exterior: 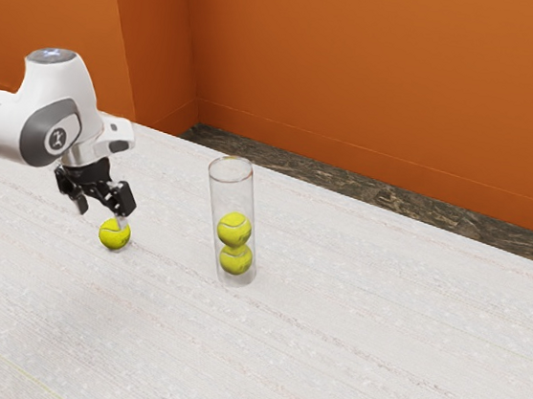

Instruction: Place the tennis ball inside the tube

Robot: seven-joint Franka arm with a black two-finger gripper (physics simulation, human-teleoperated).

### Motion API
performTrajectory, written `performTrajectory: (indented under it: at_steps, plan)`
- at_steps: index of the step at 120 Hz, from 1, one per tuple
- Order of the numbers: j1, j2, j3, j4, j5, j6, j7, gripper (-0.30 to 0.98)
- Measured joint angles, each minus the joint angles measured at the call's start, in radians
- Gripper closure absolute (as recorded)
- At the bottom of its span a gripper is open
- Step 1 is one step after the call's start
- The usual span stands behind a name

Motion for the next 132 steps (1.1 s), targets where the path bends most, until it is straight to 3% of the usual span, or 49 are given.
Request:
performTrajectory:
  at_steps: [67,132]
  plan:
    - [0.1,0.375,0.0,0.257,-0.051,0.109,0.213,0.0]
    - [0.136,0.508,0.0,0.393,-0.043,0.108,0.298,0.0]
